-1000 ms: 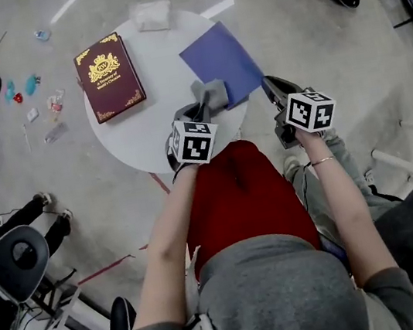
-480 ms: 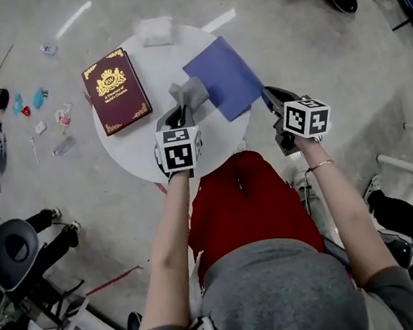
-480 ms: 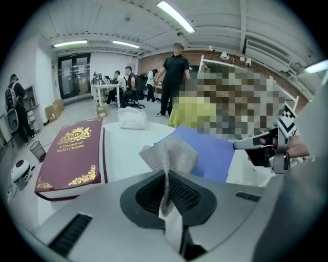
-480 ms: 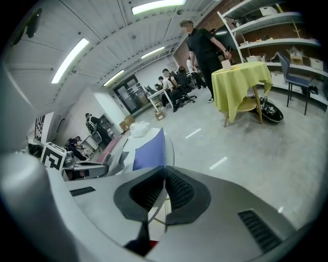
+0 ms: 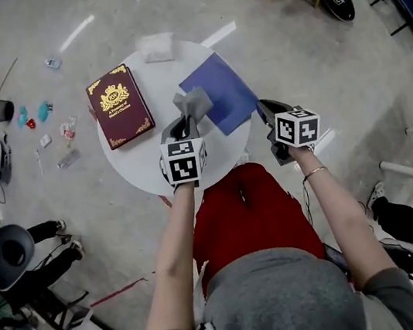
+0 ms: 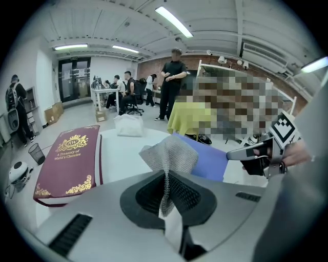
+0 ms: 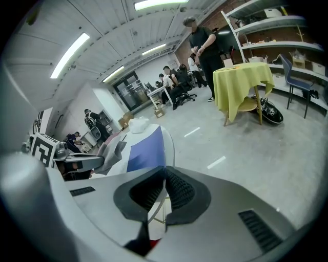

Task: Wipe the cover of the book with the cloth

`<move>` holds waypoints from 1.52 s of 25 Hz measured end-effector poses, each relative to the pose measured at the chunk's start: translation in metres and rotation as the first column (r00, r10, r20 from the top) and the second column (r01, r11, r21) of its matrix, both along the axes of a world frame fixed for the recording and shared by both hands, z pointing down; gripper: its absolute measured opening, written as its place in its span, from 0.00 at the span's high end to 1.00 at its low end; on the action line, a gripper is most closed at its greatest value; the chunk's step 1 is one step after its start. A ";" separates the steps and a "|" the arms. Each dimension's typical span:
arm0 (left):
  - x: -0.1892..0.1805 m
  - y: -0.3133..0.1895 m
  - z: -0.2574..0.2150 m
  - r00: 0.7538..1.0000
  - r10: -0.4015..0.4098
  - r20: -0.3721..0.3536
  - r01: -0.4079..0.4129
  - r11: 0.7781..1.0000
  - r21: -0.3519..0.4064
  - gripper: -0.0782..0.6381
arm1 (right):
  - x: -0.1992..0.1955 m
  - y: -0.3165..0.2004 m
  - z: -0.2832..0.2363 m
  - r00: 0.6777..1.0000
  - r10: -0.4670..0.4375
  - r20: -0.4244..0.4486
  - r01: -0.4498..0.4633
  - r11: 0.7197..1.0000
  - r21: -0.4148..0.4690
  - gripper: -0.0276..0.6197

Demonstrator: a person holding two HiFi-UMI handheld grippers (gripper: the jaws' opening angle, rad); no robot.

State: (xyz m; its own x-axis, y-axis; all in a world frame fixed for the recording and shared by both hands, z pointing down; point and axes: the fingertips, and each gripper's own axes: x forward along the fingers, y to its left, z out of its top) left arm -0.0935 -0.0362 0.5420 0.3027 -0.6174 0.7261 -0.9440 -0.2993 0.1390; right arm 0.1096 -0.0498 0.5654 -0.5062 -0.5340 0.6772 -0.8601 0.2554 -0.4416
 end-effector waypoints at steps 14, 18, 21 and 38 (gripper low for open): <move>0.013 -0.012 -0.005 1.000 -0.008 -0.018 0.008 1.000 0.025 0.86 | -0.003 -0.008 0.011 0.993 -0.048 -0.104 0.051 0.998 0.025 0.90; 0.014 -0.012 -0.004 1.000 -0.006 -0.014 0.006 1.000 0.025 0.86 | -0.002 -0.009 0.016 0.990 -0.058 -0.130 0.061 0.998 0.025 0.90; 0.016 -0.013 -0.006 1.000 -0.002 -0.012 0.002 1.000 0.024 0.86 | -0.001 -0.010 0.016 0.985 -0.065 -0.157 0.071 0.997 0.034 0.90; 0.021 -0.015 -0.007 1.000 -0.011 -0.008 0.011 1.000 0.027 0.86 | 0.003 -0.016 0.015 0.934 -0.125 -0.334 0.168 0.980 0.103 0.88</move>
State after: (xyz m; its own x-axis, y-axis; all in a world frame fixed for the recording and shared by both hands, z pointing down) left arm -0.0721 -0.0511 0.5346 0.3015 -0.6403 0.7065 -0.9461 -0.2929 0.1384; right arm 0.1129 -0.0662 0.5805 -0.3499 -0.5634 0.7484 -0.8995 0.4252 -0.1004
